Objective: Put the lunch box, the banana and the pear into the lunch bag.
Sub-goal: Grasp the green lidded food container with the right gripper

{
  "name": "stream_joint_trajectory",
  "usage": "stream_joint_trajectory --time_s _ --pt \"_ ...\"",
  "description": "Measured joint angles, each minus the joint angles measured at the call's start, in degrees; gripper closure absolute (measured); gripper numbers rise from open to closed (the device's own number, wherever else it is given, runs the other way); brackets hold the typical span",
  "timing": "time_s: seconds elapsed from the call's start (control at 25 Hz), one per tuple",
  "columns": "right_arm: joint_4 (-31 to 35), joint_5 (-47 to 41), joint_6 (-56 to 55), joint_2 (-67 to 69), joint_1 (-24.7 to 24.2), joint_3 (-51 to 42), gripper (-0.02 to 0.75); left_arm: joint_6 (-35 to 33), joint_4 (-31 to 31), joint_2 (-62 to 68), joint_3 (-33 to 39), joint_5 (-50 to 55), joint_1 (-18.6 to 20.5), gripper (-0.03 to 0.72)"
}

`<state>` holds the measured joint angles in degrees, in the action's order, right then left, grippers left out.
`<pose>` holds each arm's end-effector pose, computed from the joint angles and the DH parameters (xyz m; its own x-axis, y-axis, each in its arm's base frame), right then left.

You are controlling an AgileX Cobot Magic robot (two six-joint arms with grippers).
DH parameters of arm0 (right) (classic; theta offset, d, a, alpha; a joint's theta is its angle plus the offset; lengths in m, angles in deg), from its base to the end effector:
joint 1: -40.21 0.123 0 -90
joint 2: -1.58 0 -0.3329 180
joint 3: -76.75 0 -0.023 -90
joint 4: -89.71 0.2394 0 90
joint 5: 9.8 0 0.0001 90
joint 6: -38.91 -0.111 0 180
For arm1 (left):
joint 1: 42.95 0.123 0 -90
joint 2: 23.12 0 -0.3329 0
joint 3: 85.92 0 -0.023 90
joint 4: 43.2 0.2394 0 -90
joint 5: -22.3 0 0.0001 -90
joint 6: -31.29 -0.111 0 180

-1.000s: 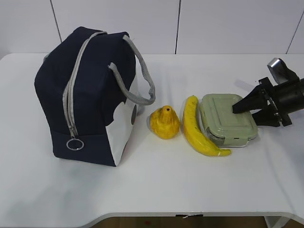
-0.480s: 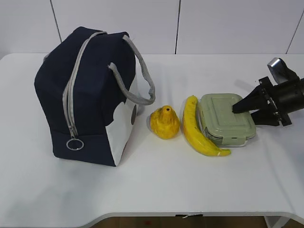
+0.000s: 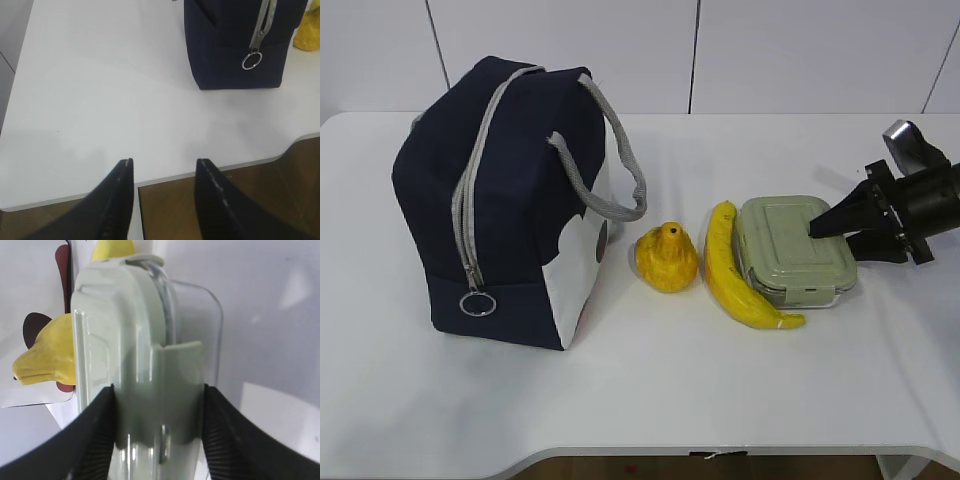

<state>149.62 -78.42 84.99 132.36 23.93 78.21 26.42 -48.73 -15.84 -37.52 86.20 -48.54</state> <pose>0.4240 -0.0306 0.1755 -0.9758 0.1367 -0.1709 -0.0519 0.6142 0.7875 -0.0499 -0.0048 0.2647 -0.4820 0.0896 -0.8716 0.1926 0.9813 -0.0056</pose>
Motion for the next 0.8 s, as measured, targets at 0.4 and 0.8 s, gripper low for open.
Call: stream_joint_trajectory --time_s 0.4,0.8 --pt "0.0 0.0 -0.7 0.0 0.0 0.0 0.36 0.0 0.0 0.0 0.0 0.0 0.0 0.38" --pt "0.0 0.0 -2.1 0.0 0.1 0.0 0.361 0.0 0.0 0.0 0.0 0.0 0.0 0.38"
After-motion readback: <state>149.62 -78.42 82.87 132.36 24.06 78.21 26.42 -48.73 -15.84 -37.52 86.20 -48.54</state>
